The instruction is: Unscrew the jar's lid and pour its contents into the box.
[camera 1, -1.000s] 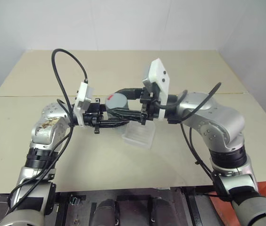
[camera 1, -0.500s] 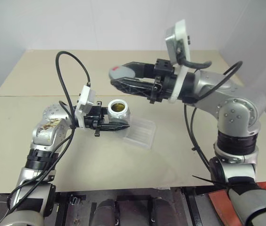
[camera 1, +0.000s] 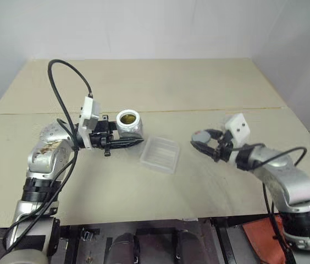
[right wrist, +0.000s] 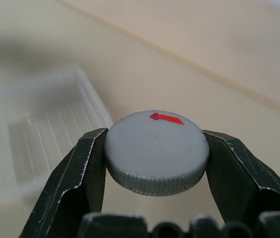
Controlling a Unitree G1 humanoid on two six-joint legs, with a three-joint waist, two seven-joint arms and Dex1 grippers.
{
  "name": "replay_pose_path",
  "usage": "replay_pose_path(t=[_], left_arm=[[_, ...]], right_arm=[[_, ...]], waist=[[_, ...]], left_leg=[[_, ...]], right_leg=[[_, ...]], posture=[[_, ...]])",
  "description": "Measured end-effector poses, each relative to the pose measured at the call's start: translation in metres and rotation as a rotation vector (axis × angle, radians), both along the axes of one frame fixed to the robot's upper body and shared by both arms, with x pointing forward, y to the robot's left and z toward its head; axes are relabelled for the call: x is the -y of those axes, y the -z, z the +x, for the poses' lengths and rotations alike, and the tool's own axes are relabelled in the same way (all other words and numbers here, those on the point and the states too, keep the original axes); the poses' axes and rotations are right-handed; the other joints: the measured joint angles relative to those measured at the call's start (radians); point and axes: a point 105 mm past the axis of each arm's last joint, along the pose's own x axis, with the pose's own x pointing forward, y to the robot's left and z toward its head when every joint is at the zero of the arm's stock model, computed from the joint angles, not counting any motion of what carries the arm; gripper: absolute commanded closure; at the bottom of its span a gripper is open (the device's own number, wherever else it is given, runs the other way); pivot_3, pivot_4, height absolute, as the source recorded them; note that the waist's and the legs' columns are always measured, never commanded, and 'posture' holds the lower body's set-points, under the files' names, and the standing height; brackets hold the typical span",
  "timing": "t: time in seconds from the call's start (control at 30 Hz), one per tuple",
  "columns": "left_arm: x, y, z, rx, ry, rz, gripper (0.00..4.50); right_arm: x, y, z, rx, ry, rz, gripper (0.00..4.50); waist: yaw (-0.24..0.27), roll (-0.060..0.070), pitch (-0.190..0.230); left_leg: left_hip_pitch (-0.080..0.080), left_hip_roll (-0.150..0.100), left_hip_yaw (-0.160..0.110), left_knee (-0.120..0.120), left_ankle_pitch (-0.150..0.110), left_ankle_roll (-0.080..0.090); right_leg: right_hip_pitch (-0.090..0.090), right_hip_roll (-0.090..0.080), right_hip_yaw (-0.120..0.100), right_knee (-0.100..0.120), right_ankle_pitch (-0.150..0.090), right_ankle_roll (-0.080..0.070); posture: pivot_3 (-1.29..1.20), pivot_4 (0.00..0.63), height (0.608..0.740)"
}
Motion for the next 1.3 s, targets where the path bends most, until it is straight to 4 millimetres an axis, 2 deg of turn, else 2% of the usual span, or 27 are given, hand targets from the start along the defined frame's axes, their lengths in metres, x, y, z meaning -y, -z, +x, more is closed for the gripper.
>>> replay_pose_path(t=[0.2,0.37,0.47,0.6,0.7,0.8,0.93,1.03,1.13,1.2,1.3], left_arm=[[-0.001,0.001,-0.003,-0.031,-0.01,0.0,2.57],[0.0,-0.007,0.0,-0.006,-0.016,0.003,2.57],[-0.002,-0.008,0.0,0.003,-0.025,0.017,2.57],[-0.006,-0.006,0.003,0.013,-0.047,0.035,2.57],[-0.008,-0.006,0.015,0.12,-0.136,0.079,2.57],[-0.001,-0.006,0.035,0.399,-0.256,0.18,2.57],[0.012,-0.003,0.064,0.906,-0.43,0.371,2.57],[0.029,-0.012,0.072,1.366,-0.426,0.519,2.57],[0.047,-0.026,0.071,1.788,-0.352,0.532,2.57],[0.054,-0.023,0.069,1.89,-0.321,0.506,2.57],[0.064,0.004,0.068,2.017,-0.213,0.51,2.57]], right_arm=[[0.012,0.02,0.007,-0.036,0.112,-0.017,1.73],[0.014,0.028,0.009,-0.071,0.109,-0.039,0.12],[0.012,0.03,0.004,-0.102,0.062,-0.061,0.05],[0.011,0.008,-0.006,-0.092,-0.027,-0.093,0.05],[0.005,-0.024,-0.018,-0.081,-0.14,-0.067,0.05],[-0.009,-0.053,-0.032,-0.072,-0.268,-0.05,0.05],[-0.027,-0.065,-0.046,-0.085,-0.392,-0.049,0.05],[-0.033,-0.068,-0.047,-0.101,-0.423,-0.064,0.05],[-0.038,-0.07,-0.048,-0.104,-0.454,-0.073,0.05],[-0.04,-0.07,-0.048,-0.105,-0.462,-0.075,0.05],[-0.045,-0.068,-0.049,-0.108,-0.477,-0.067,0.05]], waist=[[0.002,0.0,0.0],[0.004,0.0,0.0],[0.004,0.0,0.0],[0.004,0.0,0.0],[0.006,0.0,0.0],[0.014,0.0,0.0],[0.028,-0.001,0.0],[0.031,-0.001,0.001],[0.033,-0.001,0.001],[0.032,-0.001,0.001],[0.03,-0.001,0.001]], left_leg=[[0.001,0.0,0.0,0.0,0.0,0.0],[0.001,0.0,0.0,0.0,0.0,0.0],[0.001,0.0,0.0,0.0,0.0,0.0],[0.001,0.0,0.0,0.0,0.0,0.0],[0.001,0.0,-0.001,0.0,0.0,0.001],[0.002,-0.001,-0.001,0.0,-0.001,0.001],[0.001,-0.001,-0.001,0.0,-0.001,0.002],[-0.001,-0.002,-0.001,0.0,-0.002,0.003],[-0.003,-0.002,0.0,0.0,-0.003,0.006],[-0.003,-0.002,0.002,0.0,-0.004,0.007],[-0.003,-0.003,0.003,0.0,-0.004,0.007]], right_leg=[[0.001,0.0,0.0,0.0,0.0,0.0],[0.001,0.0,0.0,-0.001,0.0,0.0],[0.001,0.0,0.0,0.0,0.0,0.0],[0.001,0.0,0.0,-0.001,0.0,0.0],[0.001,0.0,0.0,-0.001,0.0,0.0],[0.003,0.0,-0.001,-0.002,0.0,0.0],[0.003,-0.001,-0.002,-0.004,0.002,-0.002],[0.002,-0.003,-0.002,-0.005,0.003,0.0],[0.001,-0.005,-0.003,-0.001,0.003,0.002],[0.001,-0.006,-0.003,-0.001,0.002,0.003],[0.0,-0.006,-0.004,0.0,0.002,0.004]], posture=[[0.0,0.15,0.74],[0.0,0.15,0.74],[0.0,0.15,0.74],[0.0,0.15,0.74],[0.0,0.15,0.74],[0.0,0.15,0.74],[0.0,0.15,0.74],[0.0,0.15,0.74],[0.0,0.15,0.74],[0.0,0.15,0.74],[0.0,0.15,0.74]])
